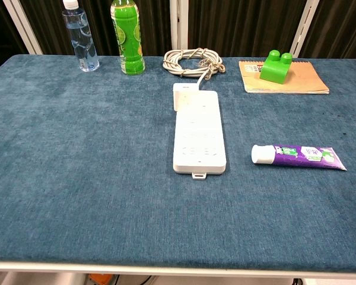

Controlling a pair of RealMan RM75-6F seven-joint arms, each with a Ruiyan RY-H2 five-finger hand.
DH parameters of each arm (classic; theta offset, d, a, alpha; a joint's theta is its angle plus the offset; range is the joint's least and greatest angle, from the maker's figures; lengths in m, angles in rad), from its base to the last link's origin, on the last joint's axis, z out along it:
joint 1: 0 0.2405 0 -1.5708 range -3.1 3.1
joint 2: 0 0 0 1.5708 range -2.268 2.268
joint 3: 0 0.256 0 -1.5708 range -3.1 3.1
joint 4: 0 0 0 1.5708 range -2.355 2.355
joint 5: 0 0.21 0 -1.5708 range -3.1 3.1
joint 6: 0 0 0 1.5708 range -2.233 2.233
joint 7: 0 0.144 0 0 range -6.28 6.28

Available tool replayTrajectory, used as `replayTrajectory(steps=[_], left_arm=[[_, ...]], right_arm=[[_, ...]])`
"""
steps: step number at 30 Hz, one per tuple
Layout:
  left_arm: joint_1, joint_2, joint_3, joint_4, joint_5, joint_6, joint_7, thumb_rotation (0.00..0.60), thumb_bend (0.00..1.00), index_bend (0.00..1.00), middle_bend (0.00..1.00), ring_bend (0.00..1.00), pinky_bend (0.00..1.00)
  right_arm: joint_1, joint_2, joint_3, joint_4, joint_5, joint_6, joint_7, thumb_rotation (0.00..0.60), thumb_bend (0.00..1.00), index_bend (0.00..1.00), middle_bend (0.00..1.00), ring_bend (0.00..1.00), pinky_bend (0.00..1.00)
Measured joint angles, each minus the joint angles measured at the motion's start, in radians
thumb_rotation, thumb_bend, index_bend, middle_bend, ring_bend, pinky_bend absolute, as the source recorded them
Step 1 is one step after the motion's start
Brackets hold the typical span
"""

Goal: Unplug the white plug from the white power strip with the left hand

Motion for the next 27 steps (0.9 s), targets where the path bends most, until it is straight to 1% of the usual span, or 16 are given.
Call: replayTrajectory(steps=[7, 15, 18, 21, 23, 25, 27], left_arm=[[-0.008, -0.005, -0.006, 0.007, -0.011, -0.019, -0.002, 0.6, 0.18, 0.16, 0.12, 0.0, 0.02], [-0.013, -0.003, -0.009, 0.004, -0.002, -0.018, 0.0, 0.6, 0.18, 0.16, 0.12, 0.0, 0.02], [-0.02, -0.002, -0.01, 0.003, 0.003, -0.024, 0.0, 0.6, 0.18, 0.16, 0.12, 0.0, 0.02], [-0.033, 0.001, -0.016, -0.002, 0.011, -0.032, 0.005, 0.6, 0.18, 0.15, 0.12, 0.0, 0.02], [-0.045, 0.005, -0.02, -0.012, 0.022, -0.037, 0.018, 0.6, 0.18, 0.16, 0.12, 0.0, 0.03], [-0.058, 0.007, -0.023, -0.023, 0.037, -0.043, 0.028, 0.6, 0.18, 0.16, 0.12, 0.0, 0.03], [-0.076, 0.01, -0.028, -0.036, 0.053, -0.054, 0.035, 0.6, 0.18, 0.16, 0.12, 0.0, 0.03]], right_arm=[[0.016, -0.003, 0.007, -0.012, 0.015, -0.026, -0.021, 0.6, 0.23, 0.0, 0.13, 0.0, 0.01], [0.014, -0.001, 0.004, -0.013, 0.006, -0.017, -0.022, 0.6, 0.24, 0.0, 0.13, 0.0, 0.01], [0.019, 0.0, 0.001, -0.014, -0.005, -0.022, -0.02, 0.6, 0.3, 0.0, 0.13, 0.0, 0.01], [0.037, 0.0, -0.003, -0.018, -0.024, -0.044, -0.02, 0.6, 0.43, 0.0, 0.15, 0.0, 0.02], [0.058, -0.001, -0.007, -0.024, -0.041, -0.072, -0.023, 0.6, 0.5, 0.02, 0.16, 0.0, 0.03], [0.086, -0.006, -0.009, -0.032, -0.06, -0.108, -0.027, 0.6, 0.52, 0.04, 0.16, 0.0, 0.04], [0.113, -0.012, -0.009, -0.038, -0.073, -0.143, -0.03, 0.6, 0.52, 0.06, 0.17, 0.0, 0.04]])
